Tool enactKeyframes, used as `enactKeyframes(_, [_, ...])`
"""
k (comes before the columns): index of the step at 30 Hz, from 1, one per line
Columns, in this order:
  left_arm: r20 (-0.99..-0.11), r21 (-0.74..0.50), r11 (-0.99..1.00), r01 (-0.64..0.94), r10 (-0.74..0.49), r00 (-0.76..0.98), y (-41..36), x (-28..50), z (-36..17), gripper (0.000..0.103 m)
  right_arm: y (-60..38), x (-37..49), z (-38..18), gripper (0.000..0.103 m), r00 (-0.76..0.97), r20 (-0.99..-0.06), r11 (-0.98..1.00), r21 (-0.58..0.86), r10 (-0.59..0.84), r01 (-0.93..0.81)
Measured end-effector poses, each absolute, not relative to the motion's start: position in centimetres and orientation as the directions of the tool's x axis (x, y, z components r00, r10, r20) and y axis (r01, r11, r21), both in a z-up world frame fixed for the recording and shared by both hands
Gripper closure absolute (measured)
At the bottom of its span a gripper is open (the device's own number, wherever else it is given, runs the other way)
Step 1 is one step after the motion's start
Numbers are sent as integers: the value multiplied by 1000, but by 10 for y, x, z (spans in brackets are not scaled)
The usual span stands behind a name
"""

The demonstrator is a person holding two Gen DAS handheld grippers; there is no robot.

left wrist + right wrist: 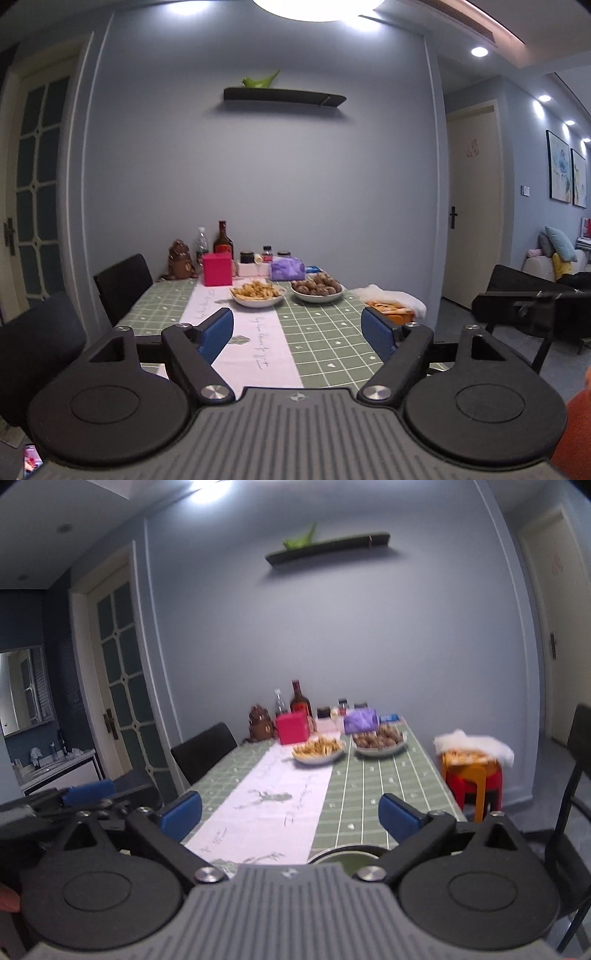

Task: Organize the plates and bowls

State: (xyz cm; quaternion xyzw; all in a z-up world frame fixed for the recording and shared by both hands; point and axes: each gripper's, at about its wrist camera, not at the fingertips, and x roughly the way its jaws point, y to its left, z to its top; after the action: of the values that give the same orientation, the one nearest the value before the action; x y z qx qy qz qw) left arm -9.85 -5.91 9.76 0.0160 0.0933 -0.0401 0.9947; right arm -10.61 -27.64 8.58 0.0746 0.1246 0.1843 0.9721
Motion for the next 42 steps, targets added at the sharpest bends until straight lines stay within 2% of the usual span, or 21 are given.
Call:
enactKeyframes(4, [-181, 75, 996, 42, -28, 983, -64, -110, 89, 7, -264, -133, 81, 3, 931, -187, 949, 104, 313, -298])
enactKeyframes(8, [-168, 124, 992, 12, 9, 986, -70, -124, 77, 7, -258, -154, 67, 3, 954, -188, 972, 80, 231, -220])
enactKeyframes(13, [-209, 41, 999, 31, -21, 978, -68, -137, 60, 5, -259, -179, 43, 3, 973, -176, 988, 67, 152, -142])
enactKeyframes(16, [-228, 46, 999, -3, 13, 974, -69, -141, 47, 5, -257, -190, 25, 3, 981, -171, 995, 47, 95, -88])
enactKeyframes(21, [-226, 115, 993, -41, 66, 972, -74, -149, 26, 5, -258, -188, 2, 3, 961, -256, 992, 94, 108, -86])
enactKeyframes(27, [-395, 100, 992, -74, 108, 913, -72, -138, 4, 5, -245, -176, -16, 3, 928, -356, 994, 49, 108, -97])
enactKeyframes(33, [-444, 102, 993, -56, 96, 891, -71, -139, -8, 5, -236, -168, -33, 3, 884, -459, 995, 7, 87, -95])
enactKeyframes(36, [-469, 89, 995, -49, 86, 879, -71, -139, -12, 5, -235, -168, -35, 3, 881, -465, 995, -1, 85, -96])
enactKeyframes(42, [-464, 86, 995, -48, 83, 882, -70, -138, -11, 5, -235, -169, -35, 3, 881, -467, 996, -4, 77, -89])
